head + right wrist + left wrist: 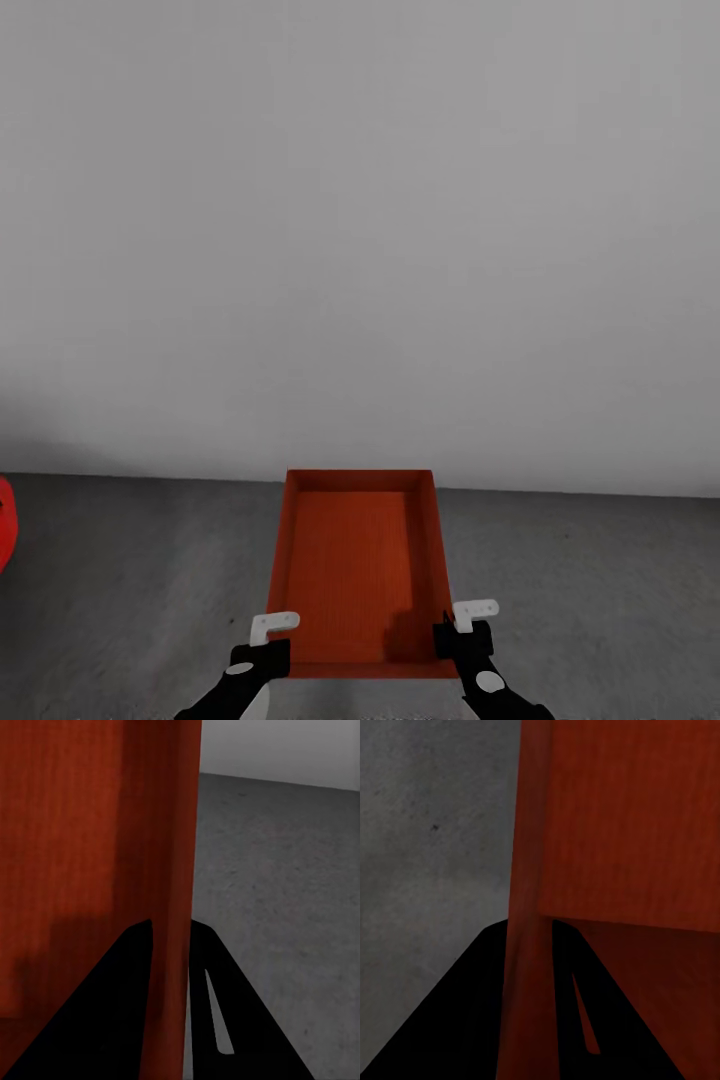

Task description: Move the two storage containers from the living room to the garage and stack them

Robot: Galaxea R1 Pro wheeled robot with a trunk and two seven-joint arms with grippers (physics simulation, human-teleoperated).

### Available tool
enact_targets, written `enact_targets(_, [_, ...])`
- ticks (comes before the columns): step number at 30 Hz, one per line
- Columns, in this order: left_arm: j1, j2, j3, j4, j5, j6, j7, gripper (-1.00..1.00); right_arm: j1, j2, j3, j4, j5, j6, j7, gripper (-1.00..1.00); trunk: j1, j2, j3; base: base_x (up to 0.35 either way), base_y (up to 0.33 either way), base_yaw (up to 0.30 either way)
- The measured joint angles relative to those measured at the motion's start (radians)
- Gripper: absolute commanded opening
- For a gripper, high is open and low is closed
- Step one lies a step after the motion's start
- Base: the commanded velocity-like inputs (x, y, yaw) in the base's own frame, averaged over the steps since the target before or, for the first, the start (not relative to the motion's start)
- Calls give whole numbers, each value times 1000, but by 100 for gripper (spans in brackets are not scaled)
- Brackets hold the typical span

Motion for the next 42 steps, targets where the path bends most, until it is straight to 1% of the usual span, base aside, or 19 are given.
enact_targets(10, [0, 0, 0, 0, 0, 0, 0, -100, 0, 0, 0, 0, 0, 0, 0, -100, 38, -70, -48, 0, 0, 0])
enact_targets(42, [0, 0, 0, 0, -1, 0, 0, -100, 0, 0, 0, 0, 0, -1, 0, -100, 38, -70, -99, 0, 0, 0])
